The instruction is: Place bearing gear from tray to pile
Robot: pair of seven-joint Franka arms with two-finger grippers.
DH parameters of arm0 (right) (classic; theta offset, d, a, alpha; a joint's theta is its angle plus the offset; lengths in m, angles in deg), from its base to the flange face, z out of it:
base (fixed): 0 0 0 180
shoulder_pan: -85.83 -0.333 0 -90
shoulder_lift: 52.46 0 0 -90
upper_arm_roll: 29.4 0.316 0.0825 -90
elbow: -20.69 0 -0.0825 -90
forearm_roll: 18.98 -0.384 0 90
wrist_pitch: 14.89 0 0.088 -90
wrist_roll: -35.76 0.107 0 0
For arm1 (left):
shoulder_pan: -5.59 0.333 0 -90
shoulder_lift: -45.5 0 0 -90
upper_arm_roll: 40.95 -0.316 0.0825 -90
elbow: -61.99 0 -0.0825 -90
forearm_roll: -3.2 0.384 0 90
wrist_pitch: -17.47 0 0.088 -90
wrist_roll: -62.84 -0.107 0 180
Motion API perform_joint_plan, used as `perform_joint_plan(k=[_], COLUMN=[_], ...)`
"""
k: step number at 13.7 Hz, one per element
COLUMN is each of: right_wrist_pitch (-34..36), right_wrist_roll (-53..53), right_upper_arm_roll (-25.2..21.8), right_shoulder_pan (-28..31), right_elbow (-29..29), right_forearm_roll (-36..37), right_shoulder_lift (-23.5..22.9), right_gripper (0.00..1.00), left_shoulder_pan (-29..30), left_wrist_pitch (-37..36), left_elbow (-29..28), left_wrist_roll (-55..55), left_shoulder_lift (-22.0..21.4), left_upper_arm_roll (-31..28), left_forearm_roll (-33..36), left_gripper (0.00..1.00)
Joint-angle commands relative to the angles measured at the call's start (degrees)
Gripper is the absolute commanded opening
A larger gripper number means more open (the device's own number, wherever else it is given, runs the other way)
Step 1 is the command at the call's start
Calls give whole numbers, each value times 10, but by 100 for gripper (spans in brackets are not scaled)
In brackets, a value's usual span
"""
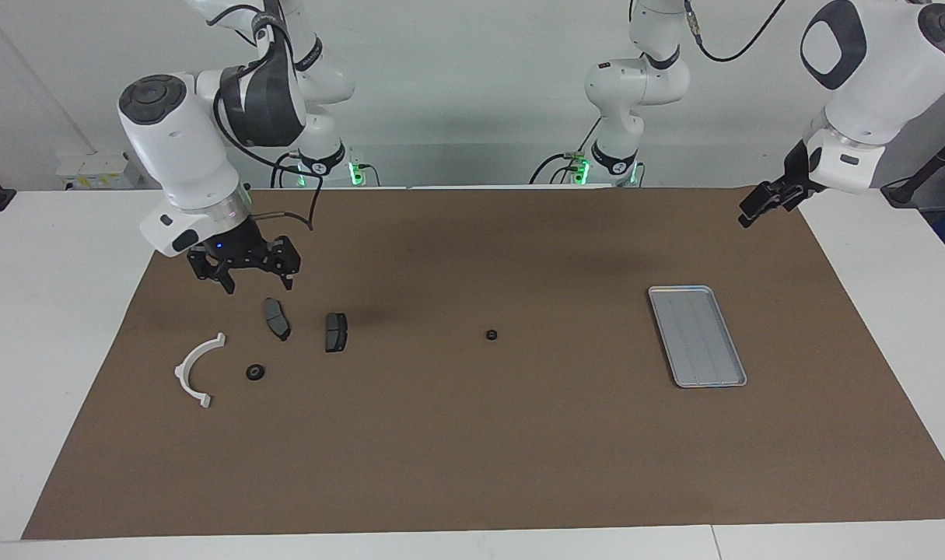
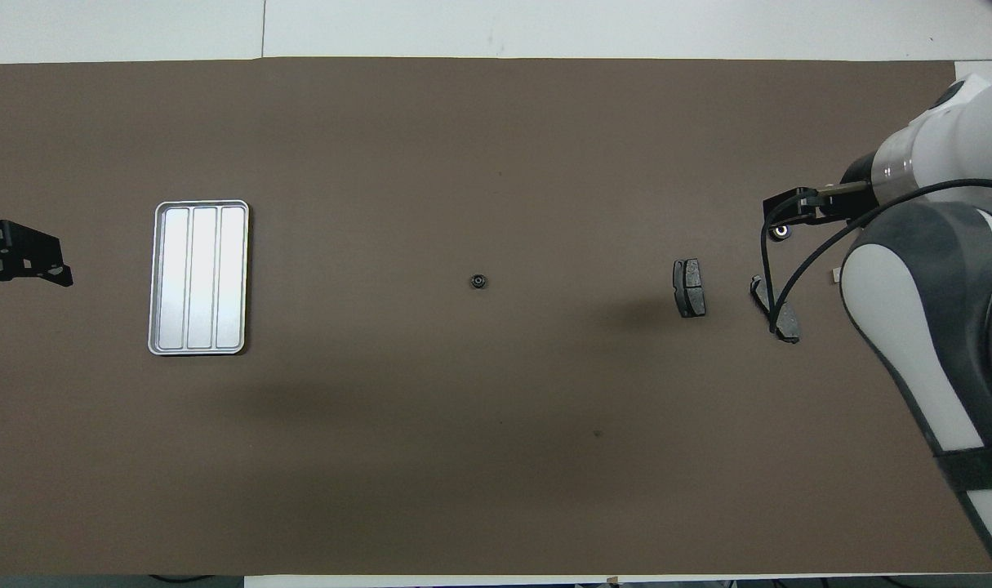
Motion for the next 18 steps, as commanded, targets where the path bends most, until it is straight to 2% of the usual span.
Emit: perform_joint_plan(k=[1, 3, 7, 10, 12, 15, 18], right_wrist_pitch=[-18, -38, -106, -190, -232, -244, -245], right_wrist_roll=[83, 108, 153, 217, 233, 284, 287], right_upper_arm_roll=[7, 6, 10, 10, 10, 8, 9], right_shoulder_pan=[-76, -140, -203, -250, -260, -305, -307], right_elbow=[2, 1, -4, -3, -14, -52, -54], right_forearm_roll=[-10, -11, -33, -33, -29, -13, -1], right_shoulder_lift=[-15, -35, -85, -139, -176, -235, -248], right_gripper=[100, 100, 99, 95, 95, 95, 92], left_shoulder_pan=[5, 6, 12, 8, 5, 5, 2], left_wrist_pitch=[20, 26, 29, 29, 28, 27, 21], left_elbow=[-25, -26, -26, -26, -26, -27, -23], left_wrist_roll=[-13, -13, -13, -13, -12, -7, -8], left_shoulder_lift=[-20, -19, -18, -18, -18, -18, -18], left_upper_arm_roll=[2, 1, 1, 2, 2, 1, 2], left_forearm_roll=[-9, -9, -9, -9, -9, -9, -10], left_gripper=[100, 100, 100, 100, 100, 100, 100])
